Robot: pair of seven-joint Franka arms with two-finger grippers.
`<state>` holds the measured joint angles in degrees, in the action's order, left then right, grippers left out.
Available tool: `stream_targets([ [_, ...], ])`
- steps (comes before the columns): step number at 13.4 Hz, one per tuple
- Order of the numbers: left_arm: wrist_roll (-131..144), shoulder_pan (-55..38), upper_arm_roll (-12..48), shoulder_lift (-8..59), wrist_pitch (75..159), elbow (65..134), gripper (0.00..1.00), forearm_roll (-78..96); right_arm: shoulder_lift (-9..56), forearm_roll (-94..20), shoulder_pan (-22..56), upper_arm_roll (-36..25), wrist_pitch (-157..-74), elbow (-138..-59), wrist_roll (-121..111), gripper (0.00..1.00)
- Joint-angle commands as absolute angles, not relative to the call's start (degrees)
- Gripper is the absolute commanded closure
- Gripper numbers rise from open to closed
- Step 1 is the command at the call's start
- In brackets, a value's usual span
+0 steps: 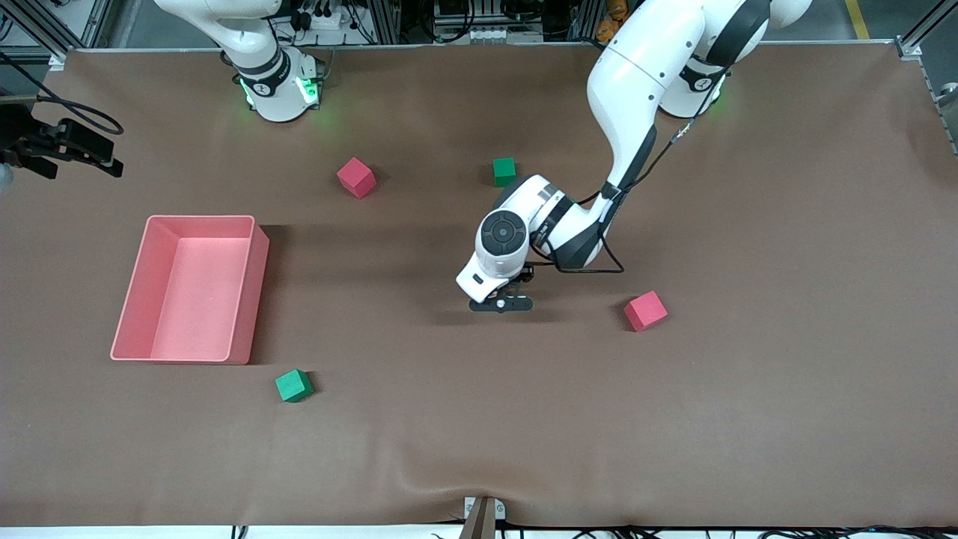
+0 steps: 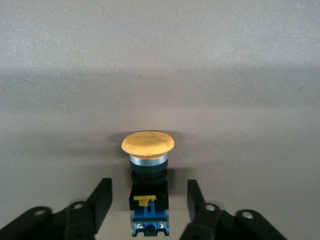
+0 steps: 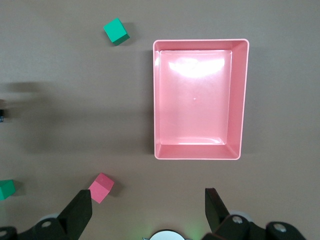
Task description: Place and upright button with both arms
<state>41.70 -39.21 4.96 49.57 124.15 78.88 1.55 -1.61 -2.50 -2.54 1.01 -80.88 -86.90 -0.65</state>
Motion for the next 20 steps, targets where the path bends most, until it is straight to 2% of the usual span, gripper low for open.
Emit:
stream_targets([
  [1, 42.5, -39.6, 4.7, 49.7, 124.4, 78.7, 0.6, 0.4, 0.9, -1.8, -2.4, 0.5, -79.6, -83.9, -0.9, 0.0],
  [3, 42.5, -39.6, 4.7, 49.7, 124.3, 78.5, 0.9, 0.4, 0.8, -0.3, -2.4, 0.5, -79.5, -83.8, -0.5, 0.0],
  [4, 42.6, -39.6, 4.7, 49.4, 124.3, 78.5, 1.0, 0.4, 0.8, 0.3, -2.5, 0.4, -79.5, -83.2, -0.5, 0.0],
  [7, 44.0, -39.6, 4.6, 48.3, 123.8, 78.3, 1.0, 0.5, 0.5, 2.2, -2.4, 0.4, -79.4, -82.7, -0.4, 0.0],
  [14, 54.0, -39.5, 3.5, 43.4, 121.7, 78.2, 1.0, -0.8, 0.5, -2.1, -1.9, -1.2, -79.8, -83.1, 2.2, 0.0],
  [20, 92.9, -43.6, 3.7, 39.9, 121.7, 78.3, 1.0, -17.8, 0.5, -1.7, -1.7, -1.2, -80.2, -83.3, 1.3, 0.0],
])
